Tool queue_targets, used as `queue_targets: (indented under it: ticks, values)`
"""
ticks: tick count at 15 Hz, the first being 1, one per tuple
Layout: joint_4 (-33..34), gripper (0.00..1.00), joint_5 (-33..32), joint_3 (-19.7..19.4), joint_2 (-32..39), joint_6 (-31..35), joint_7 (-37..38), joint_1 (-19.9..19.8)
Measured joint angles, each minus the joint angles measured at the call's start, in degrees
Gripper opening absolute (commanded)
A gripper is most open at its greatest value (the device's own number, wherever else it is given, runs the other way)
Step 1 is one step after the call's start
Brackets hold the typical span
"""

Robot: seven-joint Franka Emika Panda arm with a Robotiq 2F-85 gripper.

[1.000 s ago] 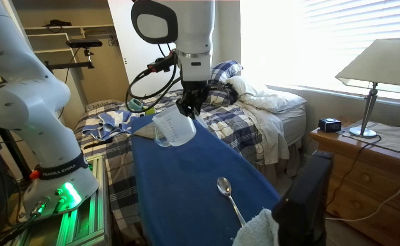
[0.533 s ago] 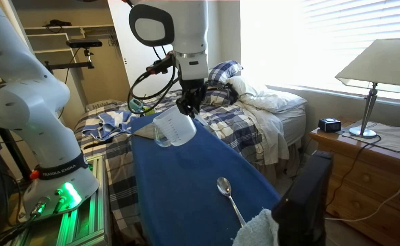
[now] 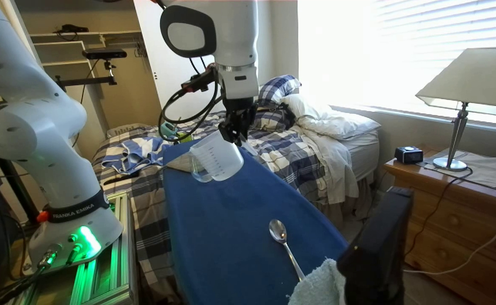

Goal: Pour the contents from the jar into the cup

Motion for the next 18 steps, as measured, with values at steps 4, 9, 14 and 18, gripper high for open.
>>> queue_targets:
  ticks: [4,9,14,18]
  values:
    - [0.0,0.09,0.0,1.5,-0.4,0.7,0.0,0.8]
    - [0.1,0.09,-0.1,3.7,-1.8,3.7,0.0,2.3]
    - [-0.5,0.09,-0.9,5.7,-3.8,5.8,-0.4,3.4]
    - [-2.0,0.09,-2.0,7.2,-6.6,6.3,-1.3,4.5]
